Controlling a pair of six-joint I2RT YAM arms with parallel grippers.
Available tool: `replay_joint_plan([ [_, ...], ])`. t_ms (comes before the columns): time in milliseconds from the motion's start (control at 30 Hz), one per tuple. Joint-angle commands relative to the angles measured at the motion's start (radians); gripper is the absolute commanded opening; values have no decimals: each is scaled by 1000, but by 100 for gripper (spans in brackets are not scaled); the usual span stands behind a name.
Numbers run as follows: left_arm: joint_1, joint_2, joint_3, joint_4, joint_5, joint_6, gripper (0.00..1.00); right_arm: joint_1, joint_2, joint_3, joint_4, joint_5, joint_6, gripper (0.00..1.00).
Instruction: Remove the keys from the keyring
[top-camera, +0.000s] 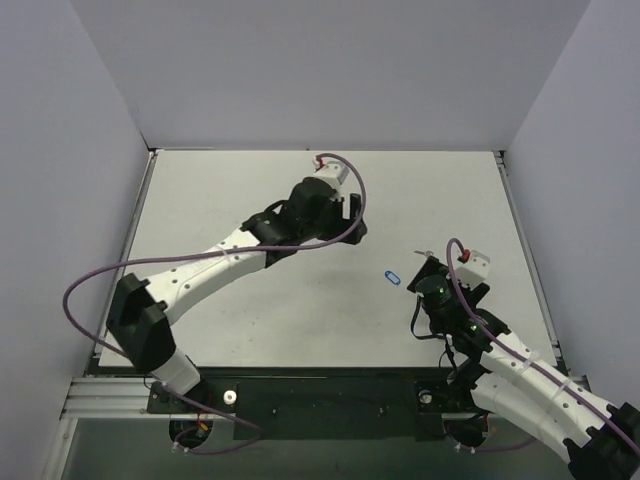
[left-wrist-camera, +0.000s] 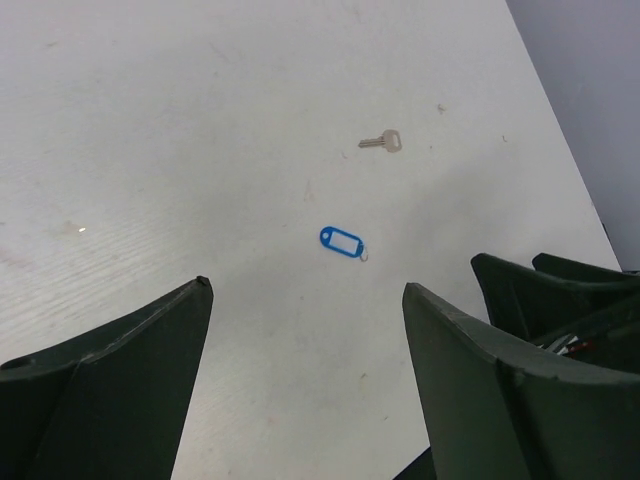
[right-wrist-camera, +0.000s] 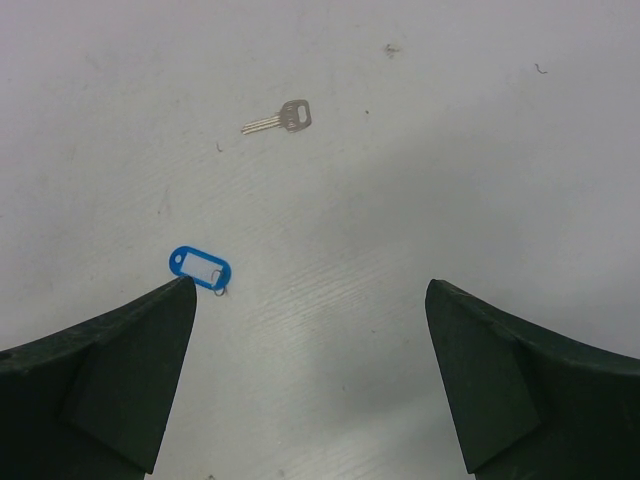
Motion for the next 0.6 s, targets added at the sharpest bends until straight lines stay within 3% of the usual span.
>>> replay_joint_plan([
  [0, 50, -233, -132, -79, -38, 75, 88, 4, -9, -18, 88, -63, -72, 93],
  [300, 87, -710, -529, -225, -127, 77, 88, 16, -23, -26, 122, -173, -124, 94],
  [567, 84, -1069, -640, -431, -215, 48, 88, 21, -95, -31, 68, -173, -89, 100],
])
